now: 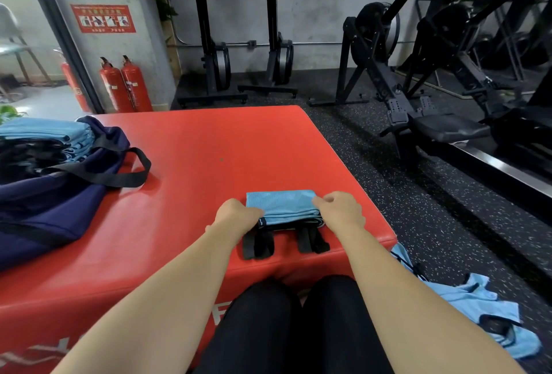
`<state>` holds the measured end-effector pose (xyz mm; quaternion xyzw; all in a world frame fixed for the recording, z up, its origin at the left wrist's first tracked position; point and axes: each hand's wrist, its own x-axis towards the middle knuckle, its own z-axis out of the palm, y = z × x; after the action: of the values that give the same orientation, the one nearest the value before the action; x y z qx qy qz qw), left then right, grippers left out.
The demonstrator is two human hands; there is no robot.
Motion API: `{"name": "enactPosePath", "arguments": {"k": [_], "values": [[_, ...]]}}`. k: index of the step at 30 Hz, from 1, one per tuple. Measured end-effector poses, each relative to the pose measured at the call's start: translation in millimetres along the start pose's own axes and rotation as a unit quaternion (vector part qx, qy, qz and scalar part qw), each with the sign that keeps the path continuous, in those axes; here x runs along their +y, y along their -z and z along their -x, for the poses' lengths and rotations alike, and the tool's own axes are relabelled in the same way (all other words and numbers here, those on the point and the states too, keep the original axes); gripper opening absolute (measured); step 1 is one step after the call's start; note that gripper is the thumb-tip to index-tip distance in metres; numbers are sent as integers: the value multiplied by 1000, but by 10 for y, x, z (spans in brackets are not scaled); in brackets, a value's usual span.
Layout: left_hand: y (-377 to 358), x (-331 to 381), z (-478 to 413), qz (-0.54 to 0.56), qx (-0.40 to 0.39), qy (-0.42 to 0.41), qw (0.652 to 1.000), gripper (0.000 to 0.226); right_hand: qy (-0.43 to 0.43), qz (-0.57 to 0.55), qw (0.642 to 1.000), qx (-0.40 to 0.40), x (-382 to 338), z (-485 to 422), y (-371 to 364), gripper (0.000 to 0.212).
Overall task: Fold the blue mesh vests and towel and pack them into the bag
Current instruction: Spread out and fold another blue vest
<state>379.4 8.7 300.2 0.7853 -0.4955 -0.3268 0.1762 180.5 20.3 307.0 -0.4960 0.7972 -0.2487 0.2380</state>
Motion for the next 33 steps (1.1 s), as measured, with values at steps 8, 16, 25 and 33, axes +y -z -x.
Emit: {"name": "enactPosePath", "arguments": {"k": [8,16,25,33], "values": [[-137,-30,-5,49,-22,21,998,34,-83,18,993,-81,30,15,-83,27],[-153,4,75,108,10,-15,994,22,-112,-143,975,-126,-114,94,20,32],[258,-147,408,297,-3,-13,955,19,-50,-292,943,-154,-345,202,-14,14],[1000,-478,684,377,29,4,926,14,-94,-354,888,-276,-1001,540,-124,60]]}}
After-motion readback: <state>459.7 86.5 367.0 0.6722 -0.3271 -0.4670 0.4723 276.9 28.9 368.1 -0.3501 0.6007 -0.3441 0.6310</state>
